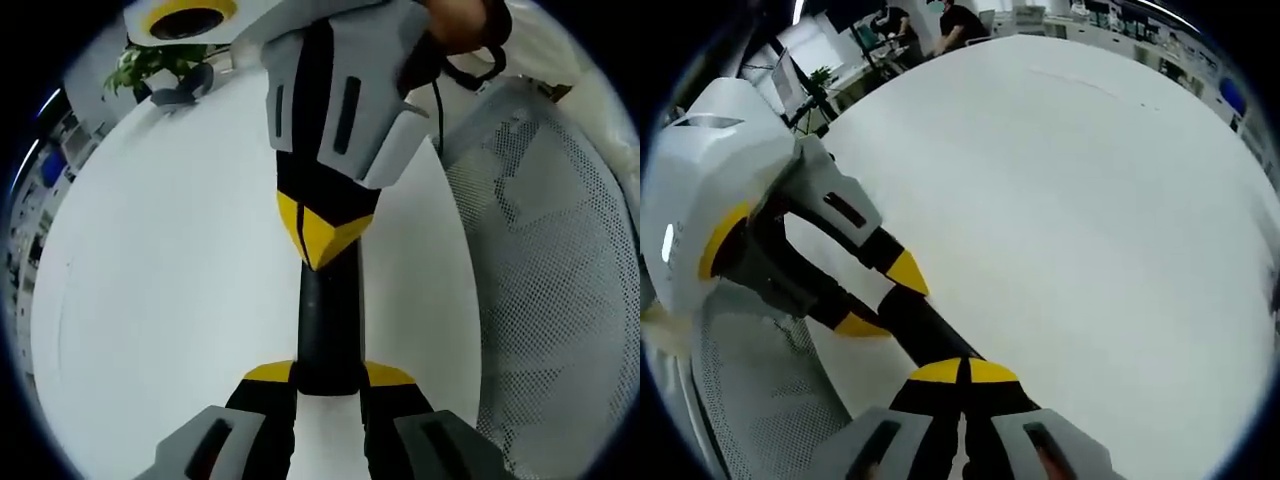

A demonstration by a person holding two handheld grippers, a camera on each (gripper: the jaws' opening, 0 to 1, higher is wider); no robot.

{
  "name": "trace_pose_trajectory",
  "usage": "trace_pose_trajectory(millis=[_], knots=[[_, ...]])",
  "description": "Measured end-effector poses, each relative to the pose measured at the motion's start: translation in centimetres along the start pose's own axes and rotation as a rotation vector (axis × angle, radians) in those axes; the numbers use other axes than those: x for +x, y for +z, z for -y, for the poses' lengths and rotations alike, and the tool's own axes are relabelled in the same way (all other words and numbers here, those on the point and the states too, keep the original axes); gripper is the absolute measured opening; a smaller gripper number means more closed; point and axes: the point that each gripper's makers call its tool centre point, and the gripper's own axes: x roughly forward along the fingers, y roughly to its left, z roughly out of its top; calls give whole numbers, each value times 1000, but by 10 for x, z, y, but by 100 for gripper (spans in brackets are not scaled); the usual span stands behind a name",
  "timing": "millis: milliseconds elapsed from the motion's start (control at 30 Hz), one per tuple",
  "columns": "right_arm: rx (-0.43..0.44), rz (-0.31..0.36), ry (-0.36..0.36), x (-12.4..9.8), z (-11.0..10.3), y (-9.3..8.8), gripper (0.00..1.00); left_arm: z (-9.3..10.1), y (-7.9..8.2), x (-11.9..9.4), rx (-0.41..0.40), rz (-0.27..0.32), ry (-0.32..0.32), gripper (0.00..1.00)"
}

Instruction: Press the specified remote control buttons in sequence, fully releasing each button before pressing the next.

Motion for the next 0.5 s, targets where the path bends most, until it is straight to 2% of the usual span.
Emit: trace_pose_trajectory(millis=[233,400,500], knots=[[-11,-8,1,1,0,0,0,0,0,0,-3,0,-3,22],[54,-9,22,1,3,0,0,0,0,0,-11,12,0,22],[53,-13,21,1,1,0,0,0,0,-1,-14,14,2,22]])
